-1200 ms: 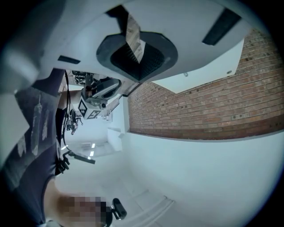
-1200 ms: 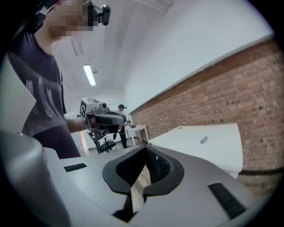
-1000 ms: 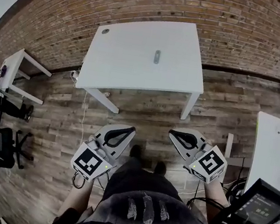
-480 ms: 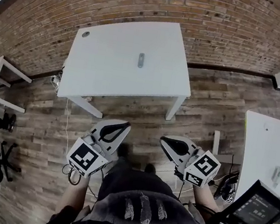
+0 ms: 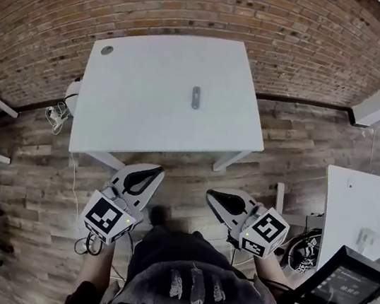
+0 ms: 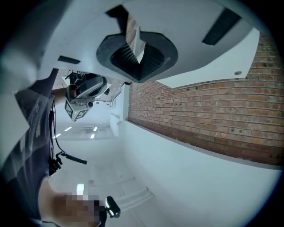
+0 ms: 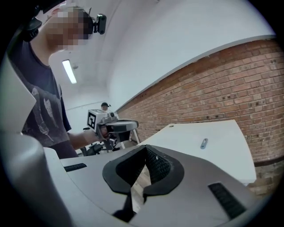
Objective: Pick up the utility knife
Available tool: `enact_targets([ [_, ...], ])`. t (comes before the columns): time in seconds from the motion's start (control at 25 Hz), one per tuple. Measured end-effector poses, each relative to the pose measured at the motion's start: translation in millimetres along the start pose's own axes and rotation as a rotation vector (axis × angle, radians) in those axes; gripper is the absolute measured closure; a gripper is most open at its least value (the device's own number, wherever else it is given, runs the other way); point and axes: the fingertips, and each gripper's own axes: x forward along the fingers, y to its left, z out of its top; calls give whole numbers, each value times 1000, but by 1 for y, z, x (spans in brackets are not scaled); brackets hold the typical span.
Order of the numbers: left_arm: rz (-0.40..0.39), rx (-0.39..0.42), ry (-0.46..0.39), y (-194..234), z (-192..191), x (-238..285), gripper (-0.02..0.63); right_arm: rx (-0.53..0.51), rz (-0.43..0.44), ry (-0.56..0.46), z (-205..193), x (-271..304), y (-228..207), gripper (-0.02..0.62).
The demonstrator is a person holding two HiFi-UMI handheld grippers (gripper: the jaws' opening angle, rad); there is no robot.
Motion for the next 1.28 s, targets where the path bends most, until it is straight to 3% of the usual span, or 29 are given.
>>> enact_targets([
  [0.32,-129,19,-71,47,23,11,614,-66,-61,80,21,57,2,598],
  [0.6,-138,-16,-72,79,15,20,614,-59,-91,144,22,84,-20,598],
  [0.88,-80,-18,-4,100,19,57,614,-23,-24,167,24,99,-71,598],
  [1.04,-12,1,64,112,20,74,614,62,23,186,14,106,-111,598],
  [1.28,100,13,120,132,35,108,614,82,100,276,0,119,-169,598],
])
